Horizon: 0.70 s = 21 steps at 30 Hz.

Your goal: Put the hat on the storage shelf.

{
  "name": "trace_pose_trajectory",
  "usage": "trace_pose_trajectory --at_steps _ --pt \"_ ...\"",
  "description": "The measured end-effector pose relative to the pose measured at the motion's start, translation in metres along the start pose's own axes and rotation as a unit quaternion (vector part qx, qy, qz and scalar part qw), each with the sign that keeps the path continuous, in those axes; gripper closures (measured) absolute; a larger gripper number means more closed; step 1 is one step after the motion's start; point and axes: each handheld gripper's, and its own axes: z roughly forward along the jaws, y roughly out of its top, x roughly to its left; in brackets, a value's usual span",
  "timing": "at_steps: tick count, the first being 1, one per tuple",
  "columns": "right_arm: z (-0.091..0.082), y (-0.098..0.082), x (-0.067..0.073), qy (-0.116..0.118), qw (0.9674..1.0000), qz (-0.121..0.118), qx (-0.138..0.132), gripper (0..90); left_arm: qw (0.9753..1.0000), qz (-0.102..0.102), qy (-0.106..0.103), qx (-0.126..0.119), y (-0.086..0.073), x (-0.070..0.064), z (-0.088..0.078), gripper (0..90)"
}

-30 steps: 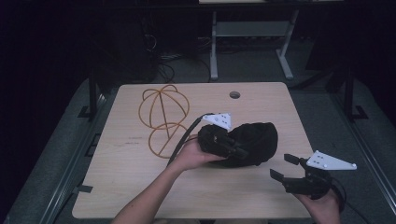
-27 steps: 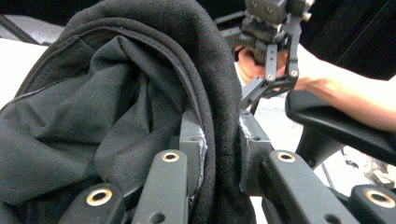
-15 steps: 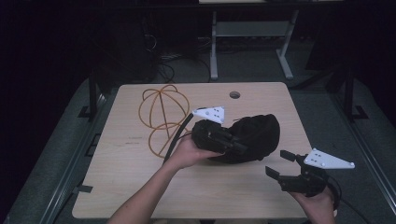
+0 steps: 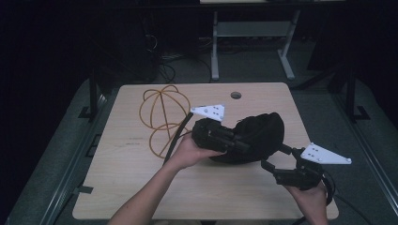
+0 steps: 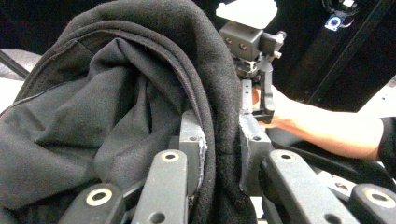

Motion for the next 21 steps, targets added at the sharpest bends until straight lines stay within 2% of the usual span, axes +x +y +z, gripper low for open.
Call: trace_pose_trajectory --at_steps 6,12,18,21 --pt "0.0019 0.0012 -0.0001 0.001 0.9999 0.005 -0.01 18.4 1.0 0.002 -0.001 -0.004 0.0015 -0.0016 -0.0003 75.5" --pt "0.0055 0.0041 0.0024 0.001 0.9998 -0.005 -0.018 21.2 1.0 0.008 -0.005 -0.002 0.0044 -0.0035 0.0026 75.5" --pt "0.0066 0.0066 0.004 0.006 0.9996 -0.014 -0.024 35.0 0.9999 0.011 -0.009 -0.002 0.0062 -0.0055 0.0057 75.4" --pt "0.0062 0.0071 0.0044 0.007 0.9994 -0.021 -0.028 46.8 0.9999 0.009 -0.012 -0.005 0.0063 -0.0051 0.0054 75.5"
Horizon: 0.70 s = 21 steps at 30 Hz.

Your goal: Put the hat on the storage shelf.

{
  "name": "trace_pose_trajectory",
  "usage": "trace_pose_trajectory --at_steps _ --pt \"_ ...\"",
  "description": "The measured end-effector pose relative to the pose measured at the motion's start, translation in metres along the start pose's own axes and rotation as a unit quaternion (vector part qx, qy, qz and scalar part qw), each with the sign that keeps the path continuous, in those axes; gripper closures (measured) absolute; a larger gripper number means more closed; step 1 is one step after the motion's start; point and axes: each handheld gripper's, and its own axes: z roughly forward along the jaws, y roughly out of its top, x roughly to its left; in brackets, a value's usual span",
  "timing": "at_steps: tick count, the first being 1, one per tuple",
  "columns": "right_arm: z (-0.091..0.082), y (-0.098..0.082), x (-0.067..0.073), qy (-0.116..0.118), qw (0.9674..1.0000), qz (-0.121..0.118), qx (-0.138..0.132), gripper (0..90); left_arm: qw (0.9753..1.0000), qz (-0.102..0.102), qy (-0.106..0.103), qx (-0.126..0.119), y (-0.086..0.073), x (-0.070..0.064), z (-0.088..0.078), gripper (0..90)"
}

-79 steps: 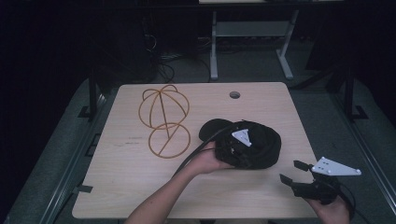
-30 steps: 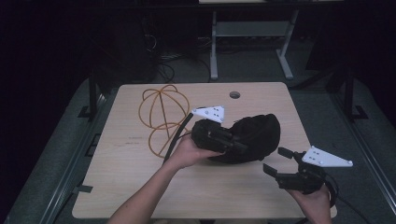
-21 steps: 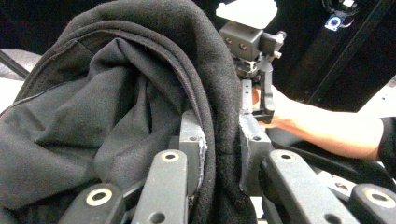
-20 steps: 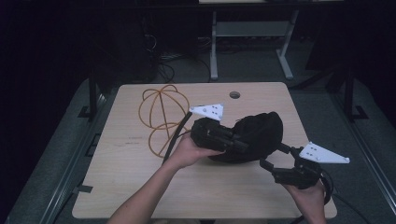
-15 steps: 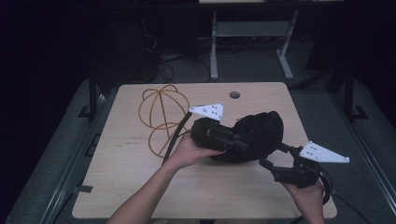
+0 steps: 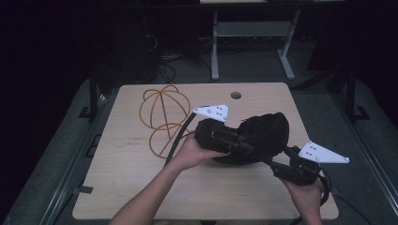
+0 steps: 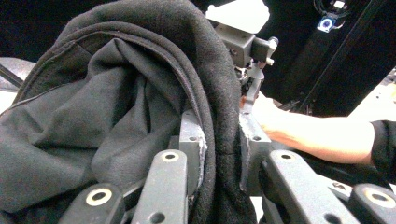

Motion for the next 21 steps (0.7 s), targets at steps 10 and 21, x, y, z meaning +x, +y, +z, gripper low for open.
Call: trace_pose_trajectory --at_steps 10,21 --pt "0.001 0.007 0.006 0.0 0.9999 -0.012 -0.003 82.0 1.0 -0.004 -0.004 -0.005 0.0 0.0 0.0 74.8" --pt "-0.007 0.024 0.014 -0.02 0.9988 -0.042 -0.014 85.0 0.9994 0.004 0.034 -0.008 -0.003 0.002 -0.013 60.1"
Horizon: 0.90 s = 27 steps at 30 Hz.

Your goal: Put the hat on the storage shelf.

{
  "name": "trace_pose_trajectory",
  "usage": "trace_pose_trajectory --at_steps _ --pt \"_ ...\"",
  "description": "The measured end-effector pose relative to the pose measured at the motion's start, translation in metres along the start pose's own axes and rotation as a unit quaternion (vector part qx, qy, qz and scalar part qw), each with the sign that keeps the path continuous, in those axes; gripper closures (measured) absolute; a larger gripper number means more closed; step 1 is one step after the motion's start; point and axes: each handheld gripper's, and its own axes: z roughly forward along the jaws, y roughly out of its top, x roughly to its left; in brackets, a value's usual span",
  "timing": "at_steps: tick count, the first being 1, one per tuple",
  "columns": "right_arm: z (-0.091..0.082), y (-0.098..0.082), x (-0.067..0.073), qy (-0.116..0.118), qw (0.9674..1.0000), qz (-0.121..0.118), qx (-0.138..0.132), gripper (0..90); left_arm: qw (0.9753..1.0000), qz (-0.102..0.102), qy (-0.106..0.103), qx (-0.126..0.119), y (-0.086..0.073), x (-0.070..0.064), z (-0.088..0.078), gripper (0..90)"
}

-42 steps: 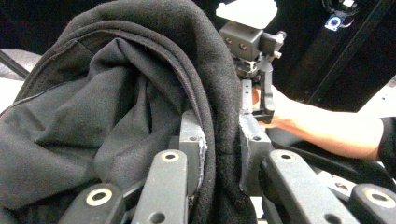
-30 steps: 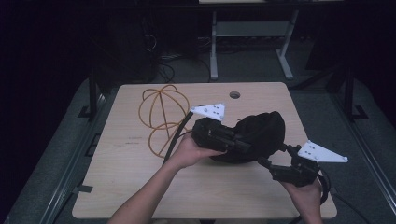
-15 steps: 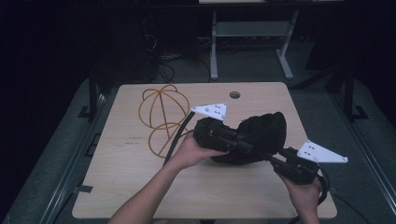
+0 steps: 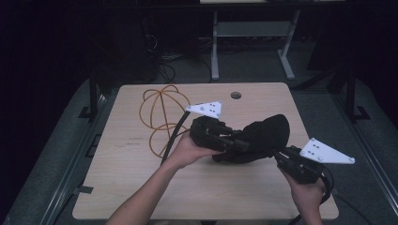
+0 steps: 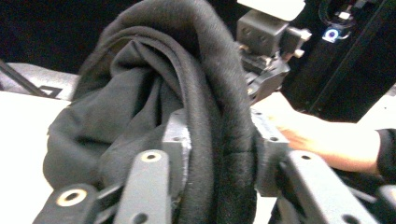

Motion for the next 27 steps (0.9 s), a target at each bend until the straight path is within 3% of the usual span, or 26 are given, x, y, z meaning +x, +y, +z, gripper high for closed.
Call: trace_pose_trajectory --at_steps 2,10,14,18,27 --pt "-0.001 0.004 0.001 -0.005 0.9999 -0.01 0.001 85.2 1.0 0.001 0.005 0.0 -0.001 -0.002 -0.002 55.7" --pt "-0.007 0.015 -0.005 -0.016 0.9992 -0.033 0.017 85.3 0.9979 0.01 0.064 0.007 -0.007 -0.003 -0.024 40.8" --pt "-0.01 0.023 -0.012 -0.017 0.999 -0.034 0.024 85.3 0.9952 0.019 0.093 0.022 -0.014 -0.01 -0.034 38.0" --pt "-0.01 0.034 -0.018 -0.013 0.9987 -0.036 0.035 85.2 0.9927 0.027 0.11 0.039 -0.024 -0.018 -0.043 37.4" --pt "-0.003 0.054 -0.023 -0.007 0.9987 -0.032 0.04 85.1 0.9874 0.031 0.146 0.054 -0.048 -0.028 -0.069 36.8"
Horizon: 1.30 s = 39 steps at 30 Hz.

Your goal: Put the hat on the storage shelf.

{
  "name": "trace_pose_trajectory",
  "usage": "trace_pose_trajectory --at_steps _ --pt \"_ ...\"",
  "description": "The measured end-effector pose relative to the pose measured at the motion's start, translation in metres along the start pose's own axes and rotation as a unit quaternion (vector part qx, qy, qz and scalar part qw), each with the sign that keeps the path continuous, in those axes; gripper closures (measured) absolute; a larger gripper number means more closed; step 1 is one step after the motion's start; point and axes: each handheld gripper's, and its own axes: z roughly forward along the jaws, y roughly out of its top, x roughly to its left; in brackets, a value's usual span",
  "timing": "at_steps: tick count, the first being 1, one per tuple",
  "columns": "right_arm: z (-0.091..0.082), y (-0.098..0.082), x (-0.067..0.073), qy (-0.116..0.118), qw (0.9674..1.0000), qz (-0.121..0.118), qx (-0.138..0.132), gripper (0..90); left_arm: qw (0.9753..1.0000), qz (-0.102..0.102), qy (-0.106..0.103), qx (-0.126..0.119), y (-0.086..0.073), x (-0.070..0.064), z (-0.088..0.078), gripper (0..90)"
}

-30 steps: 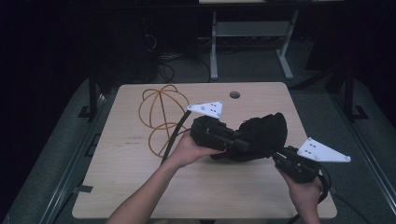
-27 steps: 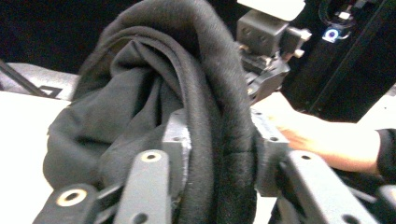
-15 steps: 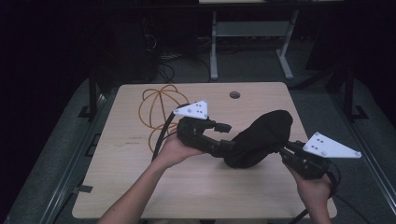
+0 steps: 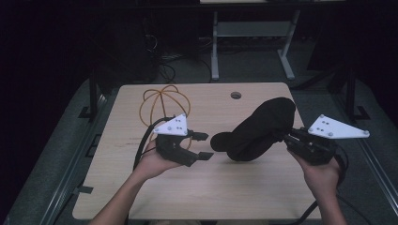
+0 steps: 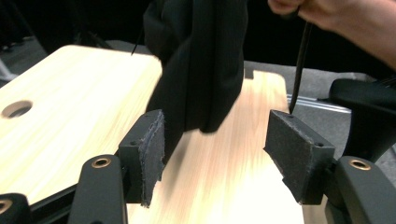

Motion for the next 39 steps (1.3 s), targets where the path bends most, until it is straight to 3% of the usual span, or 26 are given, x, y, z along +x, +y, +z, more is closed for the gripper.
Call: trace_pose_trajectory --at_steps 9,24,29,39 --pt "0.008 0.006 0.001 0.003 0.9999 -0.004 -0.014 84.9 0.9998 -0.014 0.015 0.009 -0.022 0.0 -0.012 36.3" --pt "0.014 0.004 0.001 0.001 0.9971 -0.009 -0.076 84.7 0.999 -0.018 0.016 0.037 -0.05 -0.007 -0.002 35.6" --pt "0.021 0.01 0.002 0.008 0.9966 -0.007 -0.082 84.6 0.9985 -0.021 0.017 0.049 -0.062 -0.01 -0.003 35.4" --pt "0.037 0.032 0.008 0.028 0.9963 -0.023 -0.078 84.5 0.998 -0.034 0.022 0.048 -0.081 -0.009 -0.01 35.3"
